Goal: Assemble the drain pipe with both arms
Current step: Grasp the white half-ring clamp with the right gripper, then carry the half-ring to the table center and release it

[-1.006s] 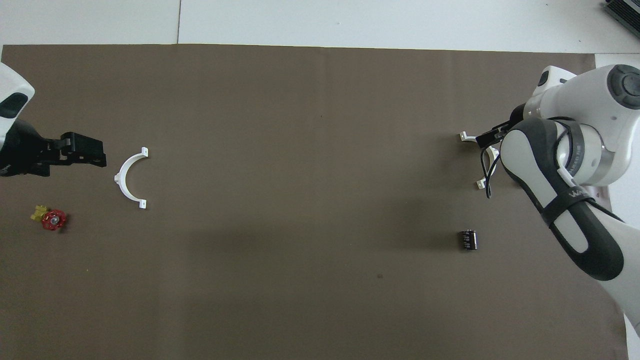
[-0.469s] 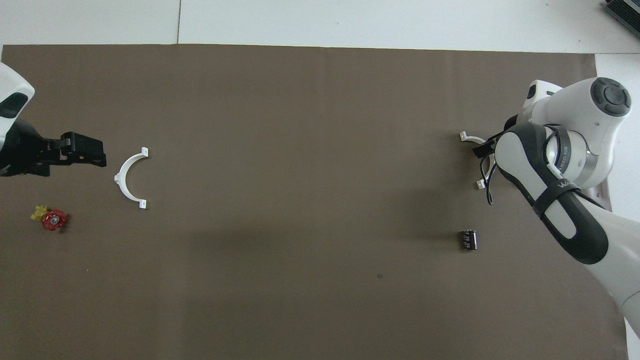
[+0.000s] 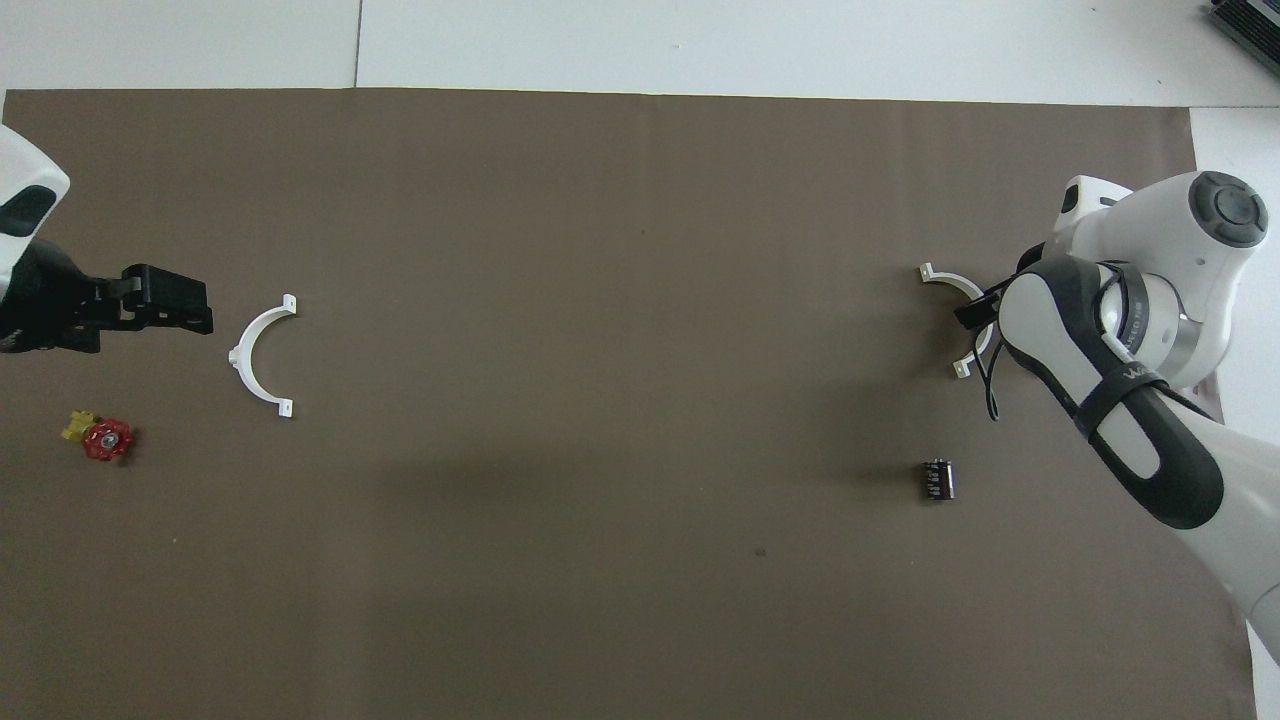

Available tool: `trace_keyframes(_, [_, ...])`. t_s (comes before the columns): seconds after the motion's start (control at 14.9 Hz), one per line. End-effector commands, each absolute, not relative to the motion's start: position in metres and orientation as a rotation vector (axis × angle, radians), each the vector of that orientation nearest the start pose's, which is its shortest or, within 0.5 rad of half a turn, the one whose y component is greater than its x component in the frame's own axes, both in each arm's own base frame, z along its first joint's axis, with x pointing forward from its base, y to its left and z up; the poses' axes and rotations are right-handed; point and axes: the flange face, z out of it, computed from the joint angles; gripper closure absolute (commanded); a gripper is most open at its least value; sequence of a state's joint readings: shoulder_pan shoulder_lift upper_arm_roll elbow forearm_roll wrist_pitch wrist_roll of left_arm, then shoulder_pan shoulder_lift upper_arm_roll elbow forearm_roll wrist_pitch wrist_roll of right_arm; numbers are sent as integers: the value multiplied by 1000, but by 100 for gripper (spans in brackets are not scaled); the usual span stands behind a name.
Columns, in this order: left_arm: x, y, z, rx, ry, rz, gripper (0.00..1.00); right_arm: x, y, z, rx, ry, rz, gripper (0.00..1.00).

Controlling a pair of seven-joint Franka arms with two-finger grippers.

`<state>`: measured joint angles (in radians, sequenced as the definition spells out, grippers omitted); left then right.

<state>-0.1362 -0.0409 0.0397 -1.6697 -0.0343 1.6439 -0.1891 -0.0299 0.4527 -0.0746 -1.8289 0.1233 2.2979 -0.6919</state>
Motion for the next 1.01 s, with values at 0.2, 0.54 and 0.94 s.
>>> trace_keyframes(0.2, [537,-55,608,-3191,-160,-39,0,646,-49,302,-2976,-785,-108,100])
trace_keyframes(0.54, [537,-55,608,-3191,-163,-39,0,656,46,344,-3037,-607,-28,100])
trace_keyframes(0.94, [537,-55,608,-3191,-163,-39,0,628,203,347,-3139,-88,-29,100])
